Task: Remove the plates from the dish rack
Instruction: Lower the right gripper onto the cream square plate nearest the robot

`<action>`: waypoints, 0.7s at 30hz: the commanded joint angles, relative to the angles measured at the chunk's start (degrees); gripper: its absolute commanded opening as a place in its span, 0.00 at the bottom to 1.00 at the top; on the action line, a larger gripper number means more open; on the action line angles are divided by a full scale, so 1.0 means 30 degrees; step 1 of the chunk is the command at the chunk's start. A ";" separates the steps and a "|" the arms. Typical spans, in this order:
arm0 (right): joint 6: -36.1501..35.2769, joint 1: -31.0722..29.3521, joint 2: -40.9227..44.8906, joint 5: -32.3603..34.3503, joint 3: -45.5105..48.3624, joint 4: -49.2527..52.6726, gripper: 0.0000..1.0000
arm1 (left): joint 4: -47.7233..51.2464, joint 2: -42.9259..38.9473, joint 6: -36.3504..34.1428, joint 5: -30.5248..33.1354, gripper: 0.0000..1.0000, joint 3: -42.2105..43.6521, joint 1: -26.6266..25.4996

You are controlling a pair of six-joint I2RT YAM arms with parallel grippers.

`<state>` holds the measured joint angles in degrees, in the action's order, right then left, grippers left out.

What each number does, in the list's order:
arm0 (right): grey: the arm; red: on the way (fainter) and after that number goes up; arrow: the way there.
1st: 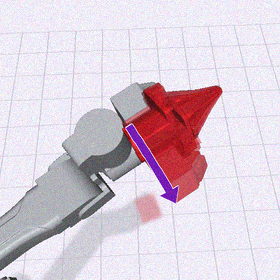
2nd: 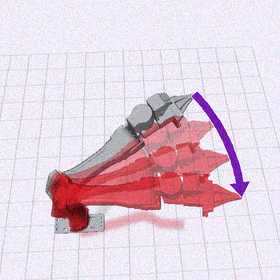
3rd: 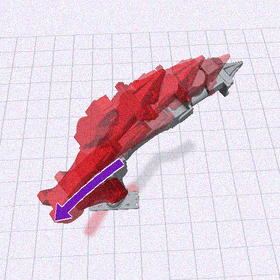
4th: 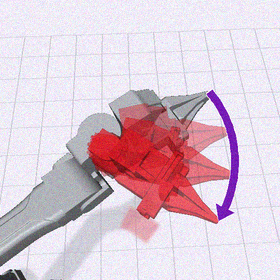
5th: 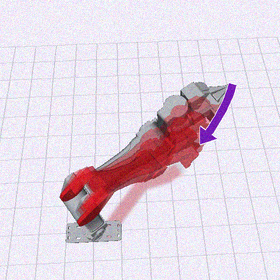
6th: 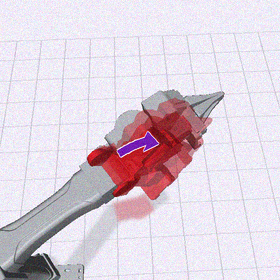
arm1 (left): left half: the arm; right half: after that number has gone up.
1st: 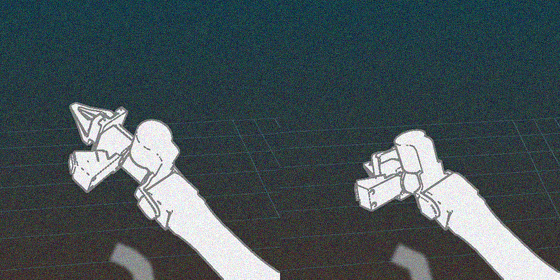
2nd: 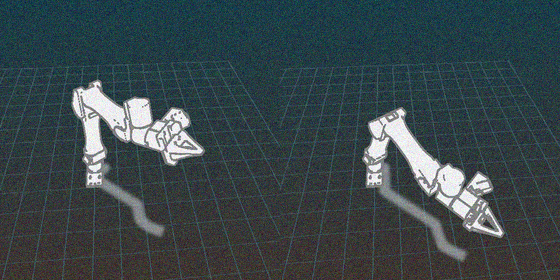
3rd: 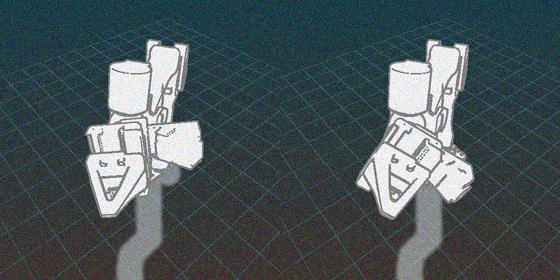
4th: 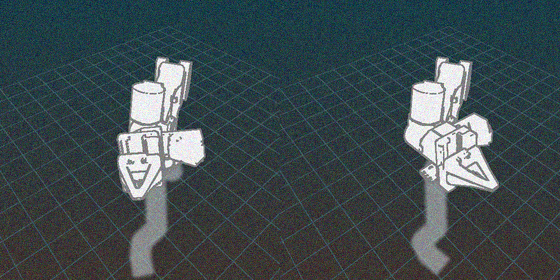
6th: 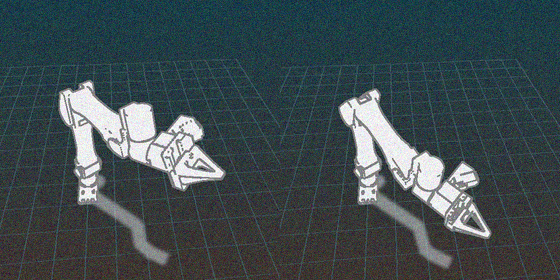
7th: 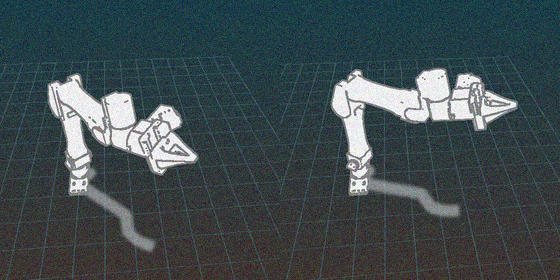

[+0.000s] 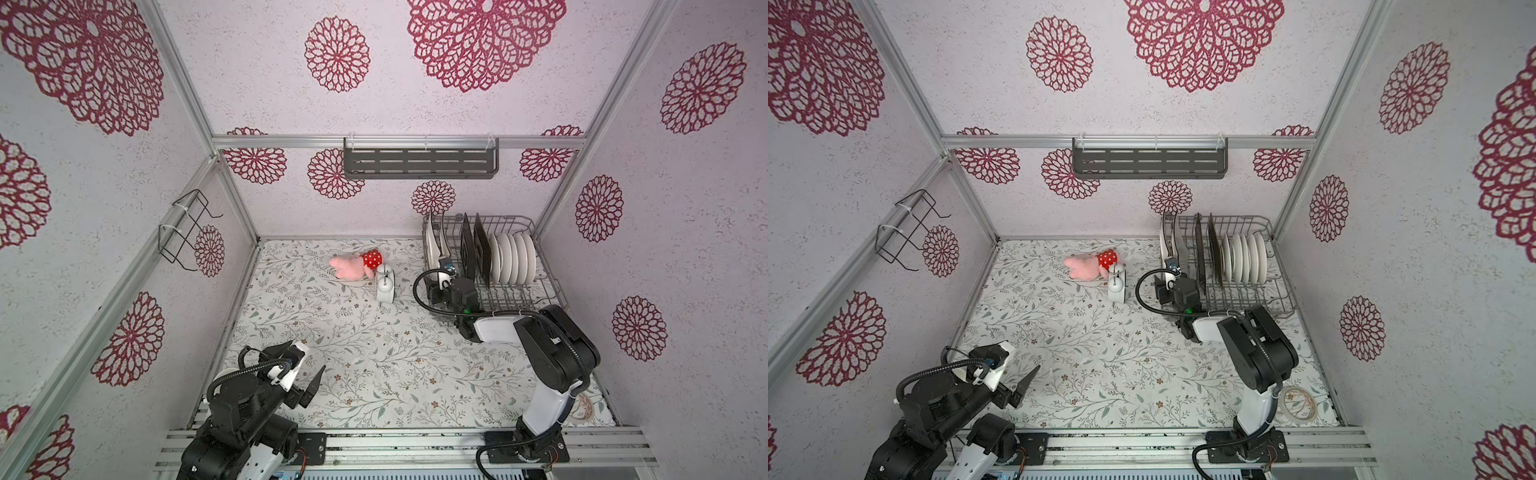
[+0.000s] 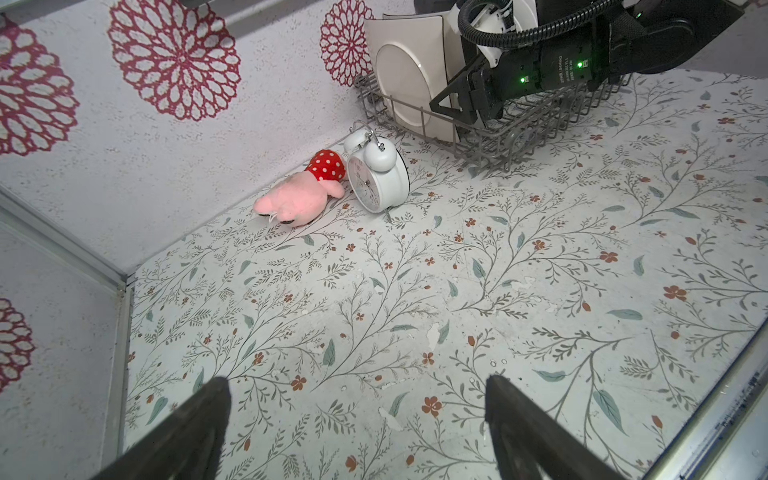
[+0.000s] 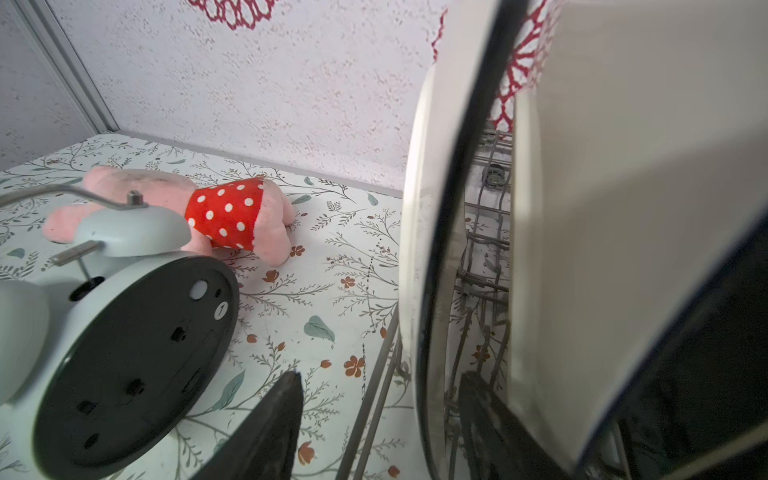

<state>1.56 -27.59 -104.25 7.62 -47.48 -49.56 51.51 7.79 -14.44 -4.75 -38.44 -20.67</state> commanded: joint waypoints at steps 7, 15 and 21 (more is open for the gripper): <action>-0.0201 0.0122 -0.1960 0.0073 -0.1616 -0.2817 0.58 | -0.0757 0.1059 0.0047 0.0837 0.97 0.0189 -0.0115; -0.0356 0.0295 -0.2861 0.0857 -0.1633 -0.4940 0.53 | -0.0835 0.1758 0.0191 0.1211 0.97 0.0243 -0.0157; -0.0483 0.0370 -0.3437 0.1629 -0.1215 -0.7123 0.49 | -0.0908 0.2118 0.0257 0.1347 0.97 0.0243 -0.0172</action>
<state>1.04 -27.53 -114.04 8.91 -50.87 -63.22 50.17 13.47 -13.43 -1.15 -38.30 -20.75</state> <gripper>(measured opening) 0.490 0.975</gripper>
